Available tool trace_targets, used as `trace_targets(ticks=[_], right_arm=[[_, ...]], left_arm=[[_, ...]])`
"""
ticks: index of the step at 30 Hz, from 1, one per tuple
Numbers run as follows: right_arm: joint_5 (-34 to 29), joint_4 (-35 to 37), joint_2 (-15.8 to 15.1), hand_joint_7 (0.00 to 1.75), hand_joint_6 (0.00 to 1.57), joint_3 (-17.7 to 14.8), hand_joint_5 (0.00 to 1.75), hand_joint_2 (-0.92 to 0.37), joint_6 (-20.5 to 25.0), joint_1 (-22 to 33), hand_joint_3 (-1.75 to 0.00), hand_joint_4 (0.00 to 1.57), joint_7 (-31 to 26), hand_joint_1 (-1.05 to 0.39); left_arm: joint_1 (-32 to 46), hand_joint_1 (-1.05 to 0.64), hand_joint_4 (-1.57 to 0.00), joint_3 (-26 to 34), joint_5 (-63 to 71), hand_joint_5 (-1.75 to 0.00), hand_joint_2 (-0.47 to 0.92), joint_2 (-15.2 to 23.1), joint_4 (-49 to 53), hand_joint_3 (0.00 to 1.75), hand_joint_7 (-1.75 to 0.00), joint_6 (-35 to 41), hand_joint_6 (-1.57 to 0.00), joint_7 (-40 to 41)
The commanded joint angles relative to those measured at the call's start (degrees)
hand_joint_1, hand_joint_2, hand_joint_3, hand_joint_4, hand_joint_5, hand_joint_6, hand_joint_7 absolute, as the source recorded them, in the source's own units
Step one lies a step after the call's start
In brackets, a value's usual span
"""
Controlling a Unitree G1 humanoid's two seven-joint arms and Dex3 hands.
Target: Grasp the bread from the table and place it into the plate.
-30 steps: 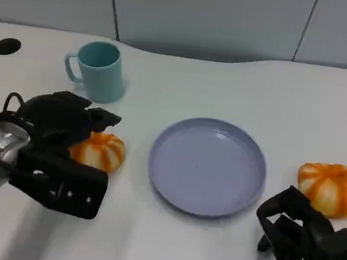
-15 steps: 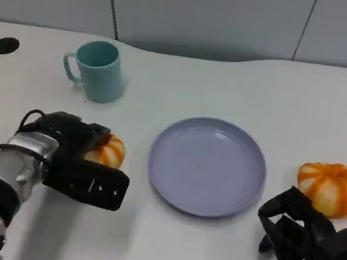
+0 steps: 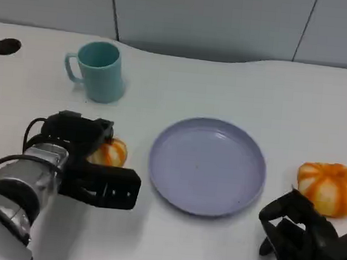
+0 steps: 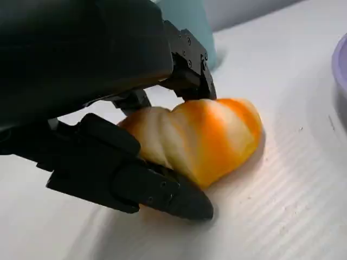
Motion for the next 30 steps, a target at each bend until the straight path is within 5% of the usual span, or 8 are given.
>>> trace_targets(ticks=[1,5,16,22,30], right_arm=[[0.3,-0.2,-0.8,1.75,0.38,-0.7,1.75,-0.92,-0.1,0.0,-0.31,0.59,-0.3,-0.26],[0.2,-0.8,-0.6,1.75,0.38,-0.5,1.75,-0.92,1.4,-0.1,-0.31,0.59,-0.4,-0.26],[0.2,-0.7,-0.6,1.75,0.38,-0.6,1.75,-0.92,1.0,-0.2,-0.31,0.57,-0.5,-0.28],[0.5,0.4,-0.8,1.75,0.38,-0.5,1.75,-0.92,-0.1,-0.7,-0.31,0.6,0.1,-0.28],[-0.3,1.2,-0.9,1.75,0.38,-0.3,1.75,-0.92,-0.1,-1.2,-0.29,0.57,-0.5,-0.3]], left_arm=[[3.6,-0.22,-0.74,2.7,-3.8,-1.74,0.92,1.1,1.1,0.07,-1.73,-4.5,-0.5,4.9],[4.9,-0.21,-0.73,8.1,-10.2,-1.75,0.92,1.0,0.7,0.16,-1.75,-8.6,-0.48,5.7],[6.5,-0.17,-0.81,19.2,-23.1,-1.75,0.9,-0.7,-2.7,0.09,-1.75,-17.7,-0.55,3.1],[6.0,-0.11,-0.78,27.5,-37.0,-1.75,0.9,-3.4,-11.3,0.08,-1.75,-21.9,-0.55,-14.8],[4.3,-0.1,-0.83,26.7,-39.2,-1.75,0.87,-6.4,-20.7,0.06,-1.75,-25.7,-0.64,-25.9]])
